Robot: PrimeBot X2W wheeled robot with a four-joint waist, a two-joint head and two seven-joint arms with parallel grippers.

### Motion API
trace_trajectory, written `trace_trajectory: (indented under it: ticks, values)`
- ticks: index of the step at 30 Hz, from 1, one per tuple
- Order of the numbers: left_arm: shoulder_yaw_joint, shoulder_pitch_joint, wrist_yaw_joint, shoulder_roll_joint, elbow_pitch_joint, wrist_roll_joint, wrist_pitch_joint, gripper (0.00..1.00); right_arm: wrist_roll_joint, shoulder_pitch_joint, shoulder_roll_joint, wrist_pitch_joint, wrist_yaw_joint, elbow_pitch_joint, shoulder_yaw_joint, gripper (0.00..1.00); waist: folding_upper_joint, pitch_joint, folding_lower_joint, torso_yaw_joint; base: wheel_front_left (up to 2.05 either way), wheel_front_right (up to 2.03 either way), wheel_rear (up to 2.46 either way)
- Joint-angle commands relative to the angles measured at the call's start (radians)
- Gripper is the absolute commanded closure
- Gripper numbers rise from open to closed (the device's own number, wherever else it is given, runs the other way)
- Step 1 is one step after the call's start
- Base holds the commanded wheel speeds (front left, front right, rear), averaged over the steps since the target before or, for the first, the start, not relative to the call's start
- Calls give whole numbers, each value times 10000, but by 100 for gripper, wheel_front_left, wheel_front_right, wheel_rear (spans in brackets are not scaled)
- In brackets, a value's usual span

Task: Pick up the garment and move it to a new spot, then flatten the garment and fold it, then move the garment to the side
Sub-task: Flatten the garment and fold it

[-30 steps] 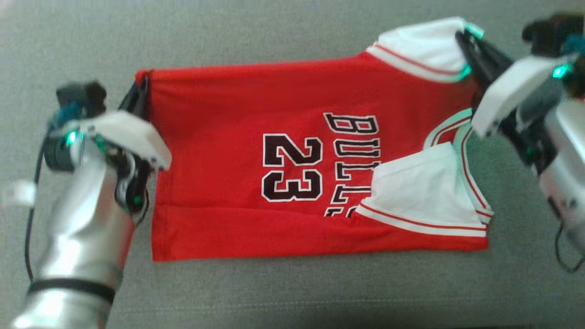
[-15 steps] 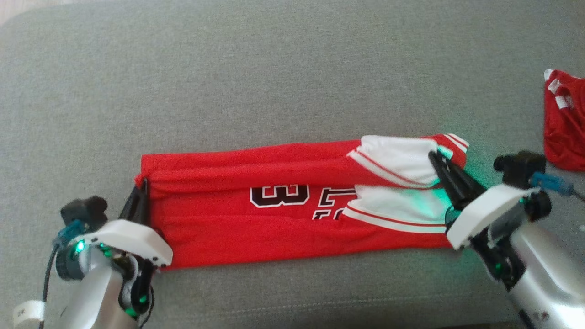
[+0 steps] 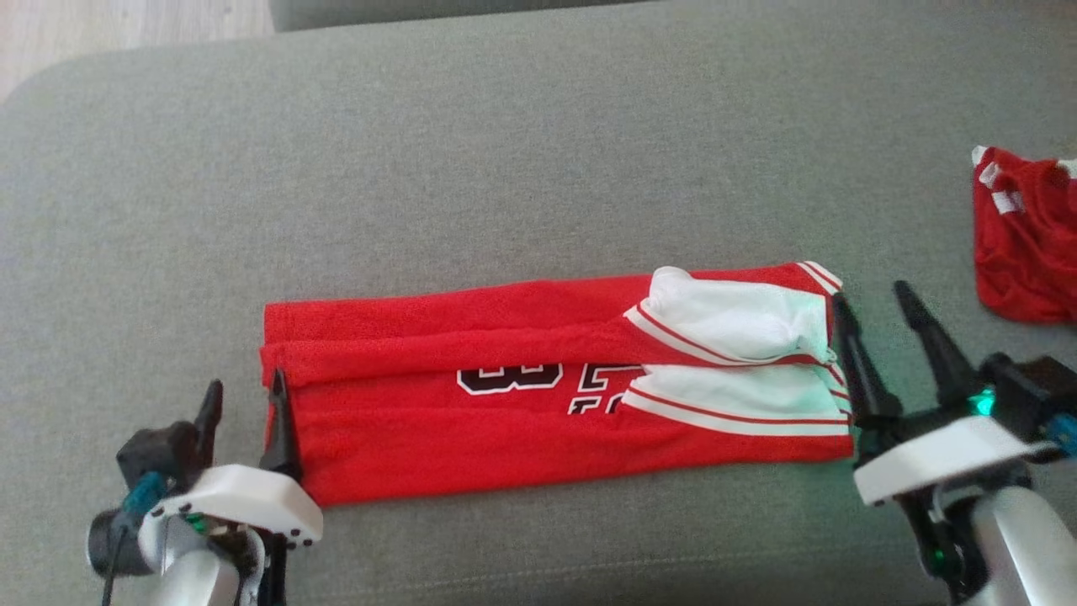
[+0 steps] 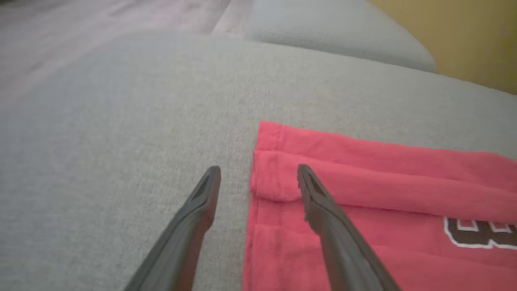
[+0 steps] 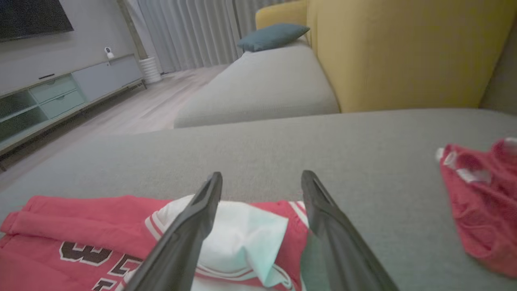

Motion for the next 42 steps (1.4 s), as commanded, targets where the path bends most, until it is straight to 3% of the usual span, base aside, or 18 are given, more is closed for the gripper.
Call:
trace_trajectory:
  ticks: [1,2,5,10,18,31,42]
  values:
    - [397,-108,245,340,-656,298,-129,0,-383,175,80,-60,33,-637,-181,0,-1,-112,0,3,0,0,0]
    - [368,135,586,437,-1426,728,-167,0,-973,507,397,62,33,-1328,-656,0,-1,-222,0,19,0,0,0]
    - [263,431,935,467,-2613,1215,-192,0,-1571,917,795,336,33,-2240,-1033,0,-1,-395,0,59,0,0,0]
    - [141,868,1168,551,-3974,1634,-204,0,-2029,1369,1203,834,33,-3199,-1198,0,-1,-586,0,56,0,0,0]
    - [-16,1318,1383,632,-4560,1768,30,0,-2098,1645,1402,1130,33,-3510,-1211,0,-1,-633,0,35,0,0,0]
    - [-68,1134,1364,643,-4563,1729,8,0,-1779,1566,1343,1403,33,-3117,-1184,0,-1,-458,0,105,0,0,0]
    - [-313,422,1246,464,-4490,1841,-51,0,-978,171,831,1929,33,-438,-1804,0,-1,344,0,394,0,0,0]
